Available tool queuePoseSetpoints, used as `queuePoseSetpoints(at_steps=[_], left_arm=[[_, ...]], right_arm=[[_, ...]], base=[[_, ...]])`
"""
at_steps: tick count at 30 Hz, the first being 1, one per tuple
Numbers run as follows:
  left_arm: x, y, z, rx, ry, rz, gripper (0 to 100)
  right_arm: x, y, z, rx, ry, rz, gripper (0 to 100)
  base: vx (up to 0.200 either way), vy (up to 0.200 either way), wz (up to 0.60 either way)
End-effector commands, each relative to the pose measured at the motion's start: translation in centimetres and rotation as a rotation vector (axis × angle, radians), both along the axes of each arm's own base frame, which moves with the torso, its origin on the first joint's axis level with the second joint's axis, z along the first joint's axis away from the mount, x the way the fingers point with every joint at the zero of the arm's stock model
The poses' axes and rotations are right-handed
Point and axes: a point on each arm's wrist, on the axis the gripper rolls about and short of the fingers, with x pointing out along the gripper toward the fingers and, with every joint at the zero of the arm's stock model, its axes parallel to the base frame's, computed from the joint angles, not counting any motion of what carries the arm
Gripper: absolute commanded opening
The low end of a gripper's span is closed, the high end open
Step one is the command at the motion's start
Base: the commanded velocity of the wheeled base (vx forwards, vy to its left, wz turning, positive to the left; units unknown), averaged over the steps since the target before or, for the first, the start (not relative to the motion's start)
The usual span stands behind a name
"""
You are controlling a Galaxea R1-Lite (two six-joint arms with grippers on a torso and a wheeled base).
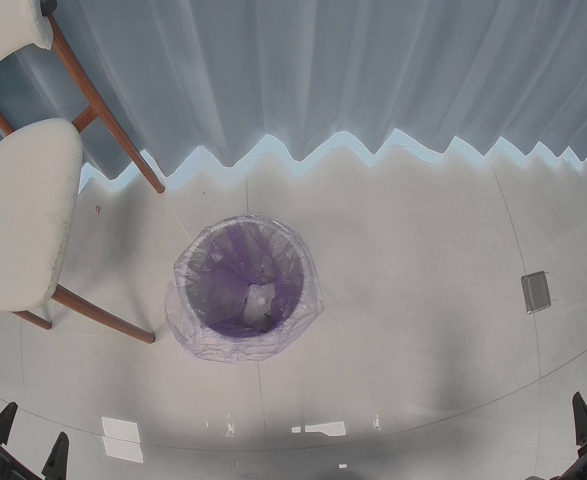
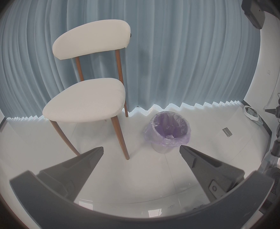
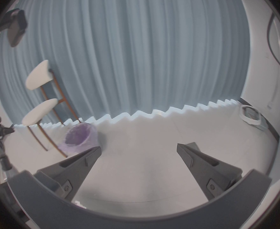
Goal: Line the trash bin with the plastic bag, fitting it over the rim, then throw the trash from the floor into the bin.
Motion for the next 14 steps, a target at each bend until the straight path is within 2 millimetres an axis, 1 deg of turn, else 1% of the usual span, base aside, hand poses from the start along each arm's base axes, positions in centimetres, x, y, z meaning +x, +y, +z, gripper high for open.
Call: queuePoseSetpoints(at_steps=[1,5,14], left_arm=[[-0.03,-0.01,-0.52,-0.005,-0.004,0.015,100],[-0.03,-0.02,-0.54,-0.002,-0.003,0.014,100],[-0.03,-0.02,-0.57,0.003,0.0,0.014,100]], right_arm=[[-0.14,0.44,-0.65,-0.071,-0.006,0.15,100],[-0.14,0.38,-0.67,-0.06,-0.004,0.122,100],[-0.14,0.38,-0.67,-0.066,-0.003,0.122,100]], base=[[0.0,0.0,0.0],[0.0,0.0,0.0],[0.0,0.0,0.0]])
